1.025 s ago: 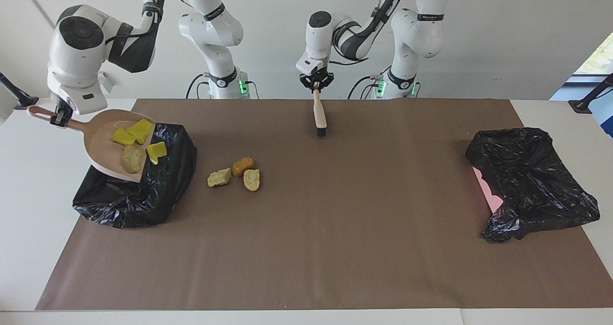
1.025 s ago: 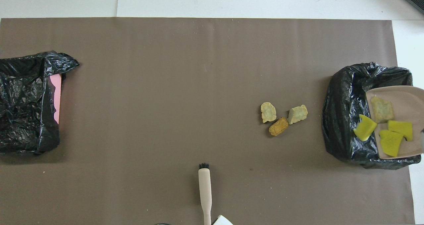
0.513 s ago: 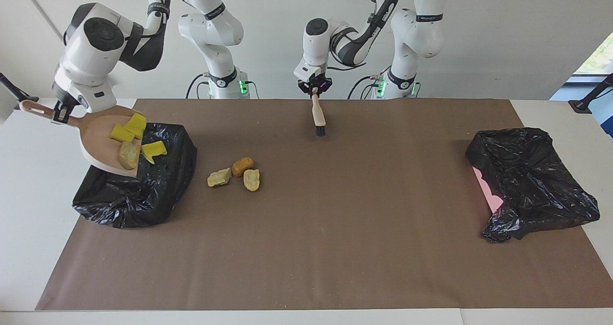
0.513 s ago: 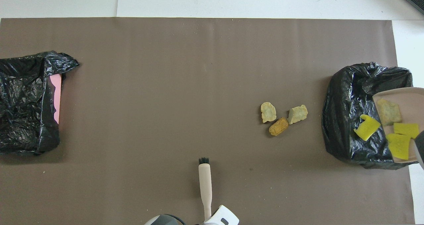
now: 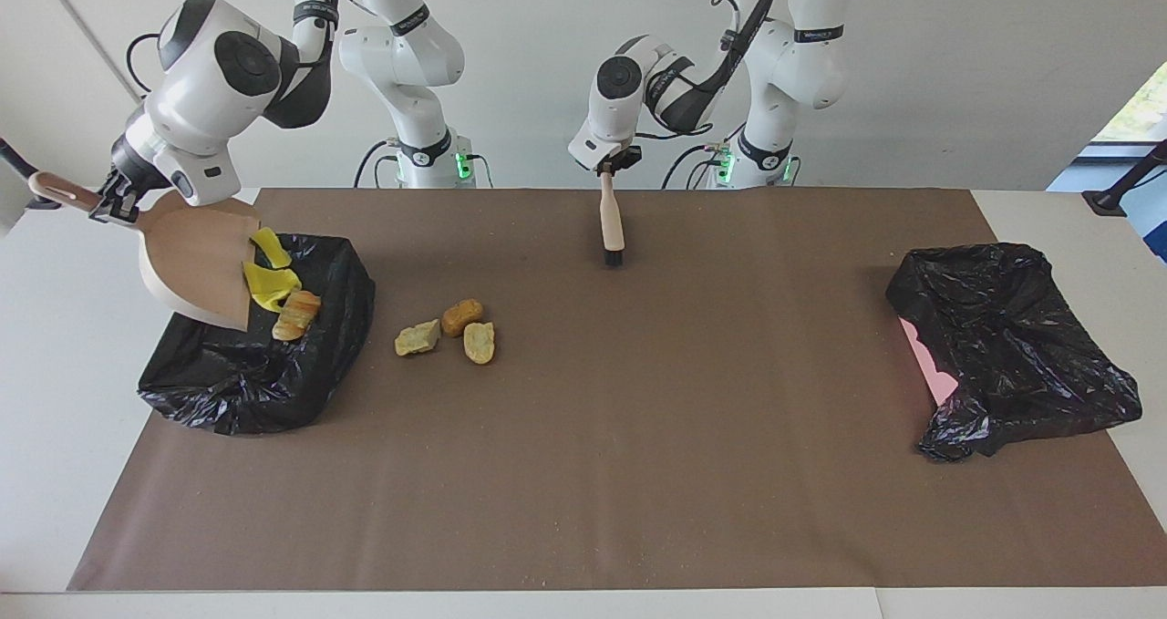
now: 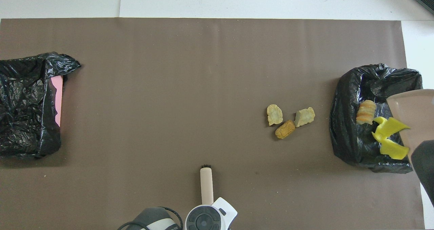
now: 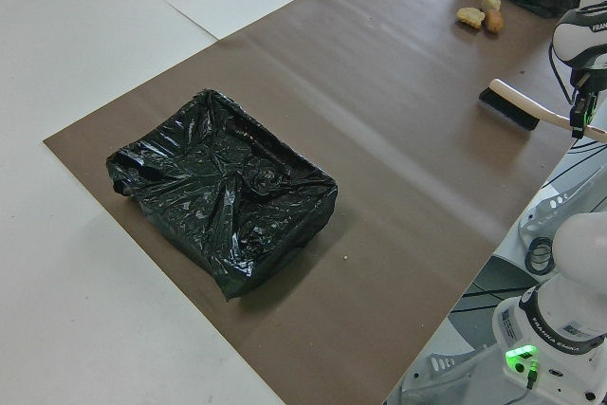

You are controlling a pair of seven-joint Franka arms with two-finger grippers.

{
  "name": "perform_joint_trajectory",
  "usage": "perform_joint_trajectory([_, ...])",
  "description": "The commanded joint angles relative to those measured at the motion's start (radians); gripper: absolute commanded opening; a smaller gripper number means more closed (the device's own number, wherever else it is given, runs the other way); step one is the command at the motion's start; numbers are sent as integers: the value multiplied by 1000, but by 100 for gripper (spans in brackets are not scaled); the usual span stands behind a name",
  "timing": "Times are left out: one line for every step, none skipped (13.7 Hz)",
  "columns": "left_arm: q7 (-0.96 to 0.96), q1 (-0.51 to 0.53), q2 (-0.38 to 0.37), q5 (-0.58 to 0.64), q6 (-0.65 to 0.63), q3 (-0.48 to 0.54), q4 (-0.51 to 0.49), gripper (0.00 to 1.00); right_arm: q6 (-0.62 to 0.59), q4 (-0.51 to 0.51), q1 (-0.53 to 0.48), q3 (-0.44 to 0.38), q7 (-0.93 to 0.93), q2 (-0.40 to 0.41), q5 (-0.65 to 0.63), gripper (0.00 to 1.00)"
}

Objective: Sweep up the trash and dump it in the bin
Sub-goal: 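Tilt the dustpan with the right gripper to dump pieces into the bag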

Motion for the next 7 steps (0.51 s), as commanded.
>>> perform_joint_trajectory([25,22,1,-40,-57,-8,17,0,-30,-48,5,2,40,-65,-40,0])
perform_joint_trajectory([28,22,2,-40,-57,-8,17,0,-37,-36,4,0,52,-90,-25,0])
perform_joint_trajectory([26,22,4,-41,-59,-8,17,0,-41,-15,-1,0,63,-113,-4,0])
perform_joint_trajectory([26,22,4,-41,-59,-8,17,20,-68,13,-1,0,72,-130,45,0])
perform_joint_trajectory([26,22,4,-41,-60,-8,17,49,-115,48,-1,0,86,-143,115,0])
perform_joint_trajectory([26,22,4,-41,-59,-6,17,56,-155,90,3,0,101,-150,181,0])
perform_joint_trajectory([26,22,4,-41,-59,-6,17,71,-186,134,5,5,130,-151,234,0])
